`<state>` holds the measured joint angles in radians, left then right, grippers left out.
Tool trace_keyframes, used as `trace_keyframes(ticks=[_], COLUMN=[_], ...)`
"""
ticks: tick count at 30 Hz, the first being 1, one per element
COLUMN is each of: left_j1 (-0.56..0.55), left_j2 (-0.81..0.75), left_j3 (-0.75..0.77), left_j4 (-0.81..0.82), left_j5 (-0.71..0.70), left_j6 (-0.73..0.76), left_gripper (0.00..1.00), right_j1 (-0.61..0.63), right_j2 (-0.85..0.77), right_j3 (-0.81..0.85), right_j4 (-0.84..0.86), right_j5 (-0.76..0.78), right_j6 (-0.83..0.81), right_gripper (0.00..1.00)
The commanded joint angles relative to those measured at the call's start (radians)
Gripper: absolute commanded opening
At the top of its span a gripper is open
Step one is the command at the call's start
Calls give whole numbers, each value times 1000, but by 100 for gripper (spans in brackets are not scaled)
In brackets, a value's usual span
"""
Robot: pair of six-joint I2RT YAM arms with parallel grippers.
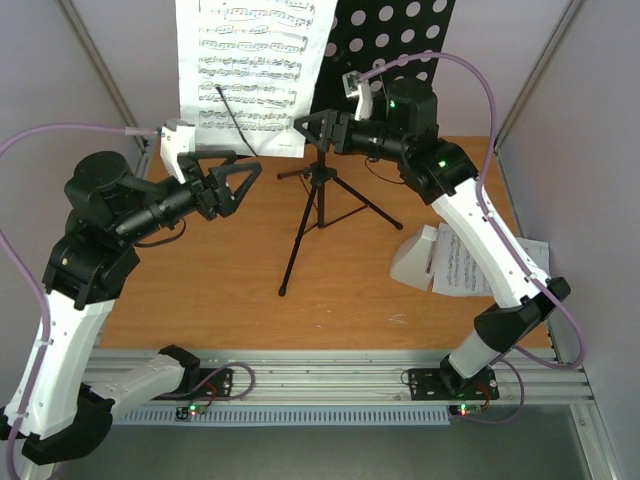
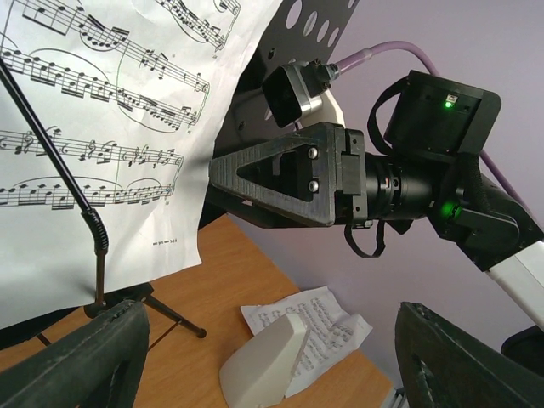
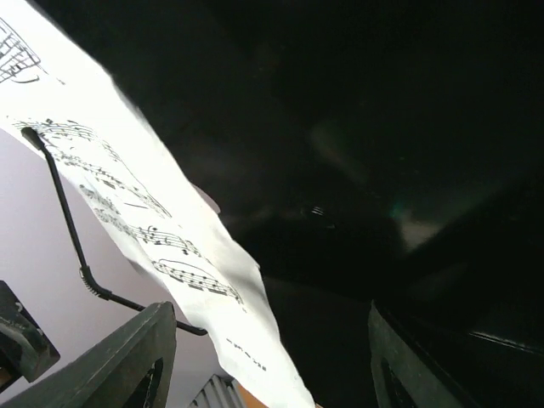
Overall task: Pack up the instrument practice props
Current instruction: Pick up the sheet music from the music stand.
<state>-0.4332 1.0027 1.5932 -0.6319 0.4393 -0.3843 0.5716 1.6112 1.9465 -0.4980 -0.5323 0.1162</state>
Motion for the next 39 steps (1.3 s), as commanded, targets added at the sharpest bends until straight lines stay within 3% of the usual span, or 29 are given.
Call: trace_keyframes(ticks=[1, 12, 18, 28, 39], left_j1=[4, 4, 4, 4, 4], left_j2=[4, -35, -62, 25, 28], left_j3=[30, -20, -73, -59, -102], left_j4=[46, 68, 145, 244, 315], left_j5=[3, -42, -102, -80, -204], left_j6=[22, 24, -10, -121, -171], left_gripper=[80, 78, 74, 67, 55], right_j1=[7, 10, 14, 15, 15], right_j2=[17, 27, 31, 15, 6], right_j3=[32, 1, -9, -25, -34], right_j4=[60, 155, 176, 151, 158], right_j5=[-22, -92, -96, -46, -44], right_j6=[20, 27, 35, 16, 16], right_gripper=[63, 47, 30, 1, 1])
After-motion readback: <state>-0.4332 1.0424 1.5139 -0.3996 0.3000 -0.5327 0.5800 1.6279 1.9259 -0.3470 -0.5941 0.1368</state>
